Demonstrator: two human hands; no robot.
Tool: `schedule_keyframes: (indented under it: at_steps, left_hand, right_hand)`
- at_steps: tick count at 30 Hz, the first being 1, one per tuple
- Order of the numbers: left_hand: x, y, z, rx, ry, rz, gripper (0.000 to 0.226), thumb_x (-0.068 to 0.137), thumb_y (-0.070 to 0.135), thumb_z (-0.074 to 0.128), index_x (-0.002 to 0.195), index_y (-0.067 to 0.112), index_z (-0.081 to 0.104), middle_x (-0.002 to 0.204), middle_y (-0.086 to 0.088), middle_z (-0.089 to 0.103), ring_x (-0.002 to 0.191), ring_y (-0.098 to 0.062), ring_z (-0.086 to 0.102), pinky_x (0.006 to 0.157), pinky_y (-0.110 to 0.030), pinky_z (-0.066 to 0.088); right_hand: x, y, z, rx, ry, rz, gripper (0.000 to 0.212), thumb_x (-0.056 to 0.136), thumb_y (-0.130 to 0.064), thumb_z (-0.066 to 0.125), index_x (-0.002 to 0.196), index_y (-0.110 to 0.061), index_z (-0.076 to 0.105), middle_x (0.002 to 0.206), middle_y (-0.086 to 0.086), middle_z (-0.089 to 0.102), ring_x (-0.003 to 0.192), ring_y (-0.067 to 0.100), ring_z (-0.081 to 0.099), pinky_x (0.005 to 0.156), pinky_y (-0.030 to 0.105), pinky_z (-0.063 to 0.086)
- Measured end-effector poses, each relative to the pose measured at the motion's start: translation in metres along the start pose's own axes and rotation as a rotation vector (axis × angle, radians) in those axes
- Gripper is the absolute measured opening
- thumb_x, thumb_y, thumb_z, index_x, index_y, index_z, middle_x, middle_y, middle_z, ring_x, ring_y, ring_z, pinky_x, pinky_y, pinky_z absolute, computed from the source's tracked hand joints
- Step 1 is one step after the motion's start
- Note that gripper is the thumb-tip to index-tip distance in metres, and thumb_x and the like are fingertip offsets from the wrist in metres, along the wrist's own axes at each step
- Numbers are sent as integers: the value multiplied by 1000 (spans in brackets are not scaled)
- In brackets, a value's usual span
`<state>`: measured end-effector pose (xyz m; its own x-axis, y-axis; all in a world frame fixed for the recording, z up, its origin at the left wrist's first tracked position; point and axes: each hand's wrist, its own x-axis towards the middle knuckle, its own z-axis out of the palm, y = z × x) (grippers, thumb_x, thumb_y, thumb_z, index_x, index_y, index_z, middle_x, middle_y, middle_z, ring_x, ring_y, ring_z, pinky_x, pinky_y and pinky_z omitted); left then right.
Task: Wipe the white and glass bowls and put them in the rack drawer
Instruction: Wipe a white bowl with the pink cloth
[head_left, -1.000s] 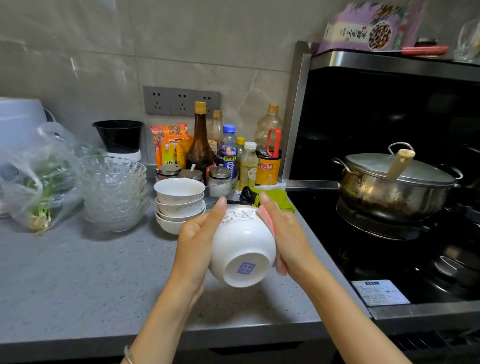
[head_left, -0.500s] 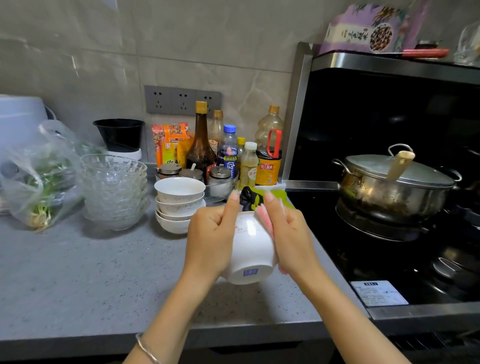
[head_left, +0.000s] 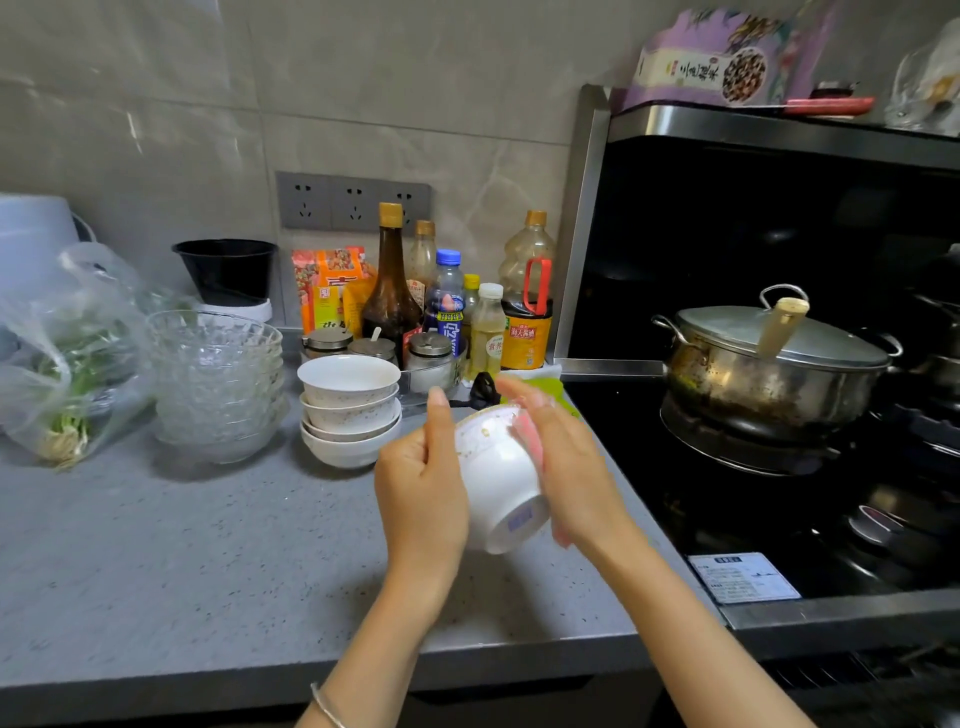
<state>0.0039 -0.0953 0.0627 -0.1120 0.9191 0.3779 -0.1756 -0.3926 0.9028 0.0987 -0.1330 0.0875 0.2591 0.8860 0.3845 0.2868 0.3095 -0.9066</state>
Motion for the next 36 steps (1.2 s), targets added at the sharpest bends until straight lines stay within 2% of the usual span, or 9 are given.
schedule_keyframes:
  at_steps: [2,7,10,13,16,19,24,30,36]
  left_hand:
    - [1,1,0,-41,10,-42,65,96,47,47,62,-9,47,55,-9,52,55,-19,51,56,-35,38]
    - [-5,3,1,52,-44,39,66,82,58,38,47,4,51,47,-16,49,50,-18,45,52,-36,35]
    - [-4,6,-2,49,-62,11,64,84,57,40,46,6,48,46,-6,48,48,-15,44,52,-33,35]
    - [-1,11,-6,-91,-80,-111,54,95,46,44,59,8,56,55,-5,58,51,-15,56,53,-27,41]
    - [2,13,-11,-207,-114,-183,52,96,41,45,52,23,67,59,-2,67,55,-15,64,55,-27,48]
    - [5,14,-16,-219,-174,-193,50,95,42,45,56,22,69,60,-5,67,55,-15,65,55,-26,50]
    - [19,16,-29,29,-323,-160,54,97,40,40,59,8,60,52,-6,59,48,-7,55,49,-8,40]
    - [22,19,-20,380,-539,-28,67,88,60,37,48,10,59,47,-6,55,47,-11,48,51,-24,34]
    - [18,12,-15,185,-342,-88,57,86,55,46,58,6,50,55,-13,47,51,-17,44,50,-27,30]
  right_hand:
    - [-2,2,-3,5,-13,36,34,103,-26,35,130,-28,56,124,-20,53,99,-6,55,74,1,41]
    - [-9,12,10,-597,80,-441,47,98,-40,27,132,-24,56,134,-14,55,129,-1,41,109,21,30]
    - [-4,9,6,-420,65,-400,42,97,-38,31,121,-25,63,119,-20,61,116,-3,51,98,17,38]
    - [1,2,-2,-64,29,-63,40,93,-46,36,105,-24,68,93,-15,65,87,7,62,62,12,45]
    - [-3,-4,-8,2,81,176,44,98,-50,37,68,-25,57,67,-10,62,41,10,54,31,20,28]
    - [-5,-8,-10,-49,85,142,64,99,-48,33,45,-12,35,34,-1,38,23,15,34,30,19,23]
    - [-2,-5,-13,-108,33,150,66,99,-48,34,50,-4,41,35,6,39,23,17,34,32,21,25]
    - [1,2,-2,-242,-14,-25,56,97,-44,45,49,-15,43,45,2,44,41,13,42,41,24,26]
    - [-7,5,-4,-93,66,90,57,99,-45,37,57,-6,45,47,7,42,33,12,39,31,18,24]
